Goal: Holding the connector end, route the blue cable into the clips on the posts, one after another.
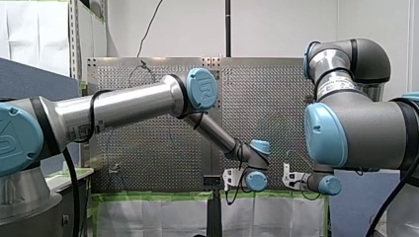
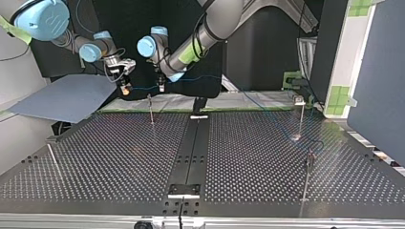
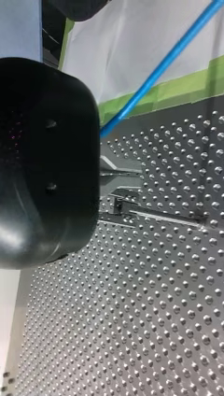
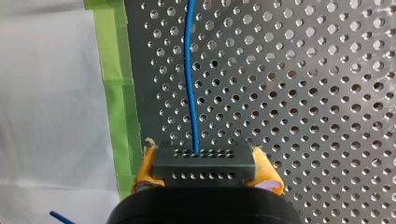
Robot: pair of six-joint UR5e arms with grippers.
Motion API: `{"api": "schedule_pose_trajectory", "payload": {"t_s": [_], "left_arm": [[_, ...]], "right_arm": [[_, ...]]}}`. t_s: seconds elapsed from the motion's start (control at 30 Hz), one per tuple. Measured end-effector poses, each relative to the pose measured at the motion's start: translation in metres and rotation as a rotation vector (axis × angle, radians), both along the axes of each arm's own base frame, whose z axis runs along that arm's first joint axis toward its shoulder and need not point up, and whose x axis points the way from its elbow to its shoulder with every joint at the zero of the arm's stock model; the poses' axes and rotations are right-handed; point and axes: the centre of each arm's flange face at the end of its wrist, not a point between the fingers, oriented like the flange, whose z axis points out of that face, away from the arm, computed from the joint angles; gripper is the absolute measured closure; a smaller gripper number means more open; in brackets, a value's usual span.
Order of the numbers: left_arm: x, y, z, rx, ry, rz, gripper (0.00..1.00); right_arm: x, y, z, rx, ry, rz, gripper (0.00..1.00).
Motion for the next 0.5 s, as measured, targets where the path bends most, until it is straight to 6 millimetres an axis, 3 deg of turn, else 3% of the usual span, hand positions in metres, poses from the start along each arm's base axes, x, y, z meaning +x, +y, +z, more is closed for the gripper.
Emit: {"api": "schedule_pose_trajectory", "payload": {"t_s": [0.27,0.5], "left_arm": [[-0.005,-0.007,-0.001,0.011,-0.006,-0.038,1.00],[0.003,-0.004,-0.001,0.010,-0.005,-0.044,1.00]], "right_arm": [[0.001,-0.004,0.002,0.000,0.013,0.020,1.00],[-0.002,-0.011,0.005,-0.001,0.013,0.016,1.00]]}}
